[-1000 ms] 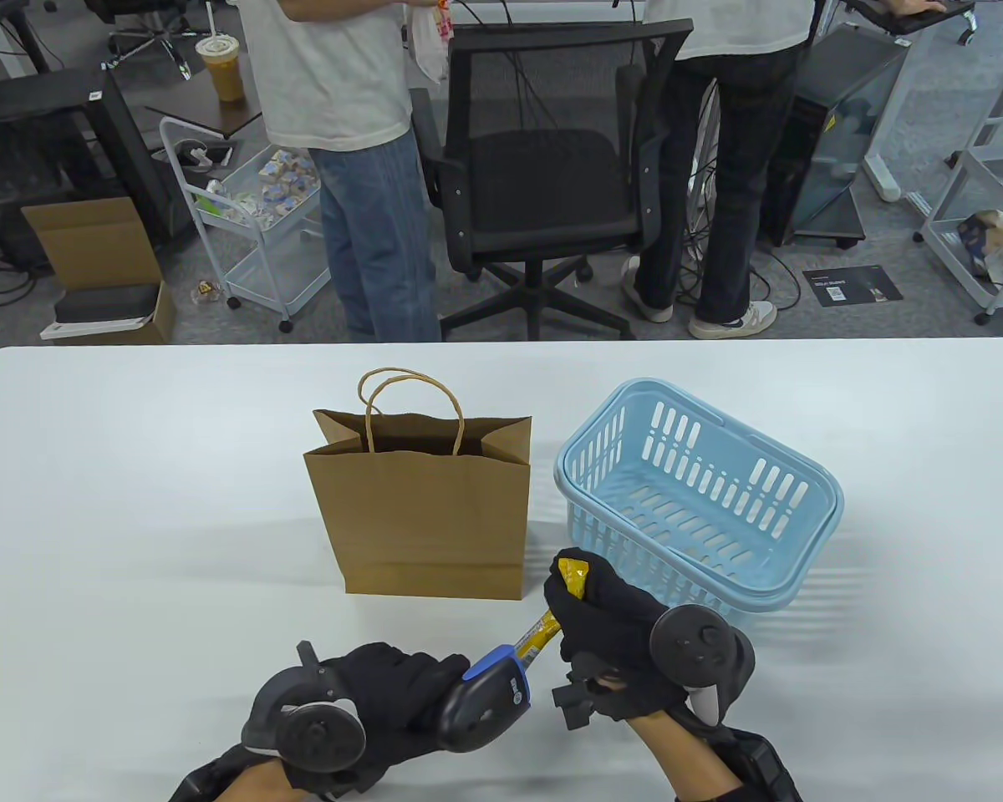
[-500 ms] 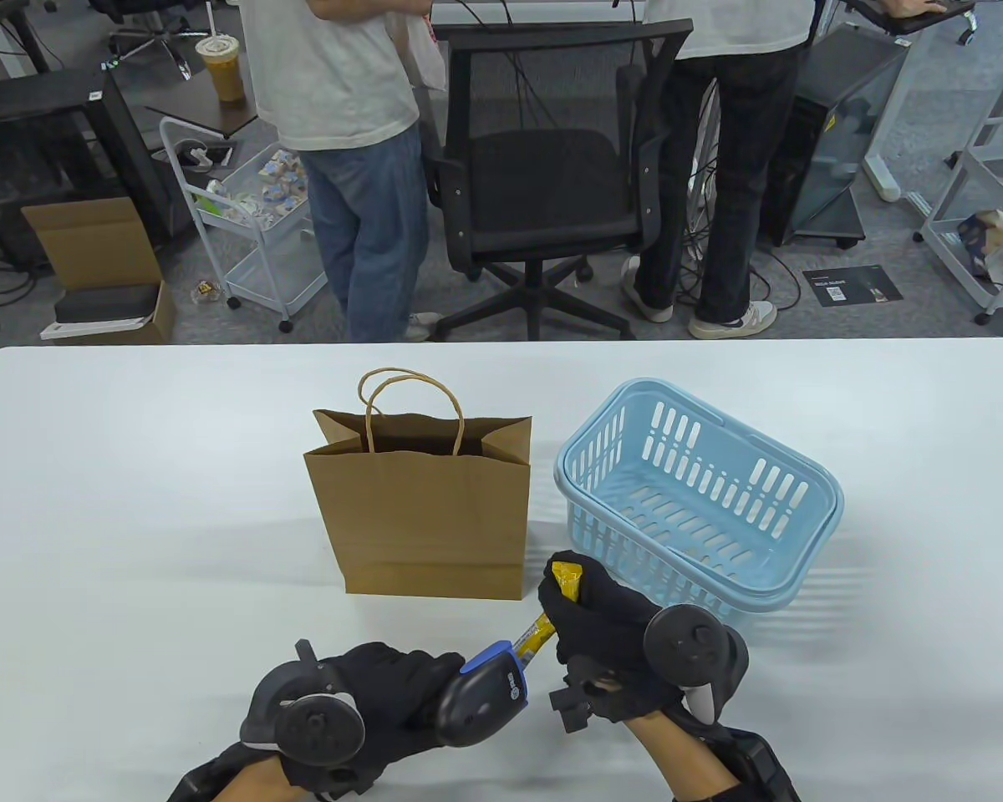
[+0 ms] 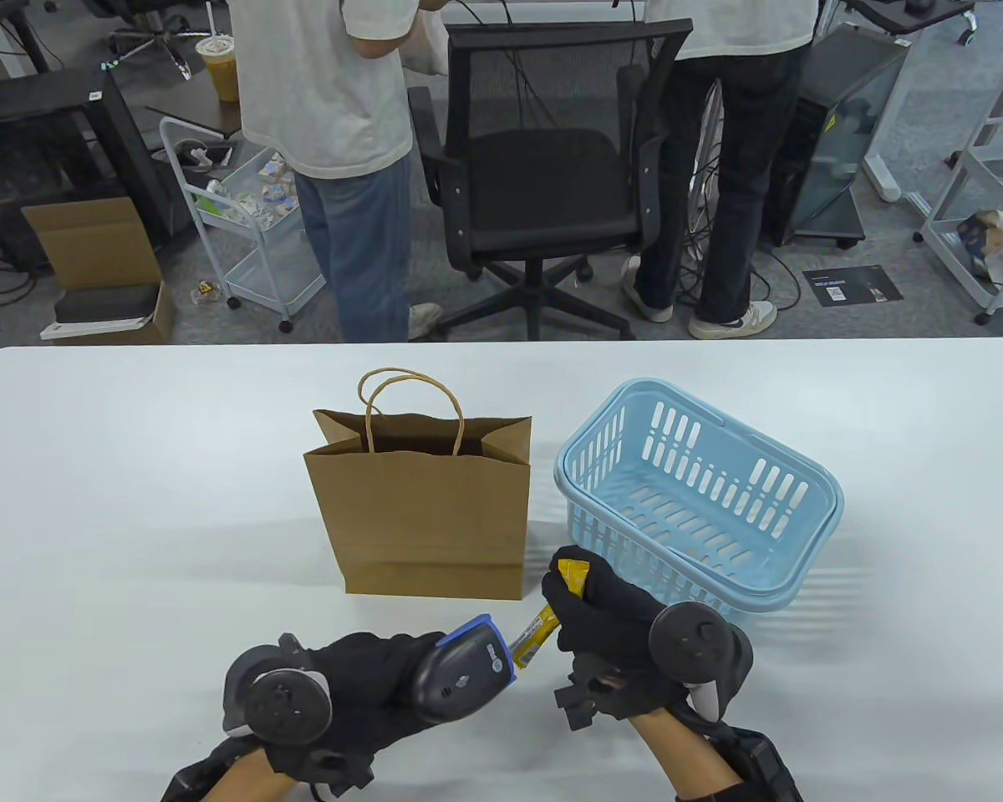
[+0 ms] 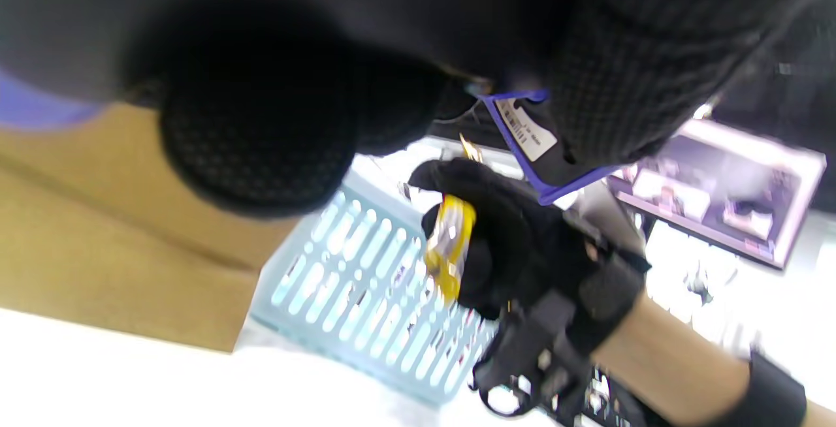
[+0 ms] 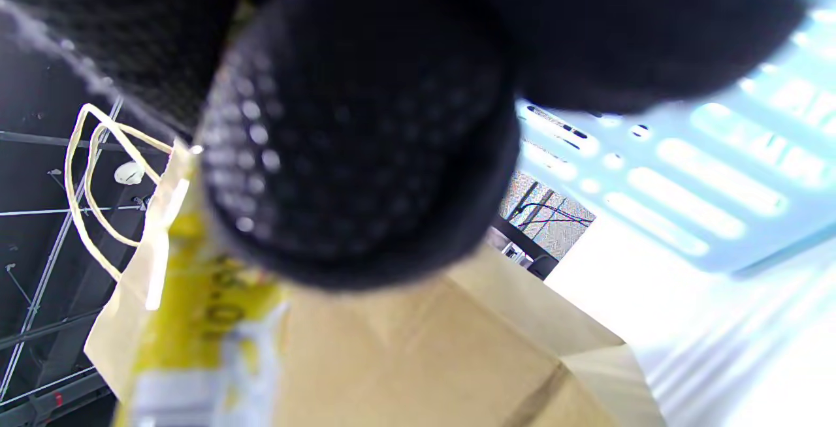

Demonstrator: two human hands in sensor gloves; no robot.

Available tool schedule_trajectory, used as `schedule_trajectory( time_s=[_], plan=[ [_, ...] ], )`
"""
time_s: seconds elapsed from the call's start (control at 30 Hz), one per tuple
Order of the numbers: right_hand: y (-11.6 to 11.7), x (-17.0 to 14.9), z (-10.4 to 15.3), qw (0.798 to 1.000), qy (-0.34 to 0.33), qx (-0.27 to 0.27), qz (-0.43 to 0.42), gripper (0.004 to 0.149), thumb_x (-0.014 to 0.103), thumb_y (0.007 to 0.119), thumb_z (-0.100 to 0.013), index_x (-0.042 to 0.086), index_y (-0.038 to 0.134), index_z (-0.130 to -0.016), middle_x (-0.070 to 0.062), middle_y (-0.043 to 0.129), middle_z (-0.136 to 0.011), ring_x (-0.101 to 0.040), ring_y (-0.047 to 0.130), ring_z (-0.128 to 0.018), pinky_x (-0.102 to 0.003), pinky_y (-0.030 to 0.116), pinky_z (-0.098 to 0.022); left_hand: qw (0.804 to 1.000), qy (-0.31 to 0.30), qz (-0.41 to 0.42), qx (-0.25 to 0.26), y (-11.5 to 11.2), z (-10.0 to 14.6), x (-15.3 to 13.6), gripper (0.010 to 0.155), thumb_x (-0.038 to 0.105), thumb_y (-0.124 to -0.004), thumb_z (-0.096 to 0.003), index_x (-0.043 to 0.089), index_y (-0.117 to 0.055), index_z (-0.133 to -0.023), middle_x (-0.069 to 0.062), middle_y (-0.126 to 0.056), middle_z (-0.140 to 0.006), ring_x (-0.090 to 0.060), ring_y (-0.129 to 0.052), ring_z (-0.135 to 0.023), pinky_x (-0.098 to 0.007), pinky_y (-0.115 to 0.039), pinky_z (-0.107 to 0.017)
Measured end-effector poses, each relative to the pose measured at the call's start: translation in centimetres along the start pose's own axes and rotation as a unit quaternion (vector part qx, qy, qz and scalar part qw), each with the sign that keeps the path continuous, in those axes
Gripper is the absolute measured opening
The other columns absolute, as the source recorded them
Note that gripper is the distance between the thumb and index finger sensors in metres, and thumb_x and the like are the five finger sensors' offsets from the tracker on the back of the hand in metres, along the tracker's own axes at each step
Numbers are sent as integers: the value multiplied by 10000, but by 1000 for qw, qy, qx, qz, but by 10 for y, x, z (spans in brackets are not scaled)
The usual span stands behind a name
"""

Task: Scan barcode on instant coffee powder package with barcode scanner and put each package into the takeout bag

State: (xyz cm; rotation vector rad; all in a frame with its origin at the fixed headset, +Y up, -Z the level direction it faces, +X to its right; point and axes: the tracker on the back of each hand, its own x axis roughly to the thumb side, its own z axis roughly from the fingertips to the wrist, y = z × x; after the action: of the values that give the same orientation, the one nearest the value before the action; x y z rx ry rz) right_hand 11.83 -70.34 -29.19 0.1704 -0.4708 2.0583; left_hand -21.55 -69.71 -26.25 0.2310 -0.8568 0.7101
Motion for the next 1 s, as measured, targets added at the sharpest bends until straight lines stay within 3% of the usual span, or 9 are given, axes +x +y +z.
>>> schedule_trajectory(
  time_s=[0.13, 0.37, 0.67, 0.8, 1.0],
  plan=[
    [1, -4, -1, 1000, 3, 7, -1, 440, 483, 975, -460, 207, 940, -801, -52, 1083, -437, -84, 1109, -124, -274, 946, -88, 997, 24, 19, 66, 23, 5, -10, 647, 584, -863, -488, 210, -703, -991, 12, -935, -733, -242, -1086, -447, -486, -847, -493],
    [0, -4, -1, 1000, 8, 10, -5, 452, 526, 1000, -425, 170, 997, -703, -42, 1083, -346, -58, 1074, -38, -264, 923, -34, 980, 94, 68, 160, 58, 18, -35, 660, 570, -860, -490, 198, -683, -1005, -10, -917, -757, -271, -1071, -478, -508, -822, -522],
    [1, -7, -1, 1000, 2, 17, 2, 550, 650, 931, -341, 176, 1013, -608, 6, 1077, -283, -59, 1054, -18, -275, 914, -43, 918, 188, 203, 283, 83, 43, -76, 656, 564, -857, -501, 199, -669, -1013, -21, -905, -771, -284, -1062, -490, -519, -809, -532],
    [5, -5, -3, 998, -19, 63, -17, 521, 638, 939, -346, 183, 1014, -587, 5, 1064, -267, -61, 1040, -14, -283, 905, -51, 895, 208, 245, 308, 90, 51, -87, 649, 563, -862, -503, 210, -675, -1015, -22, -906, -772, -285, -1062, -491, -519, -809, -529],
    [7, 11, -9, 997, -51, 46, -29, 446, 597, 930, -379, 195, 1019, -550, -7, 1052, -252, -78, 1032, -15, -296, 898, -58, 873, 227, 277, 332, 97, 58, -96, 651, 561, -862, -505, 207, -672, -1017, -23, -905, -774, -285, -1061, -492, -518, -807, -531]
  ],
)
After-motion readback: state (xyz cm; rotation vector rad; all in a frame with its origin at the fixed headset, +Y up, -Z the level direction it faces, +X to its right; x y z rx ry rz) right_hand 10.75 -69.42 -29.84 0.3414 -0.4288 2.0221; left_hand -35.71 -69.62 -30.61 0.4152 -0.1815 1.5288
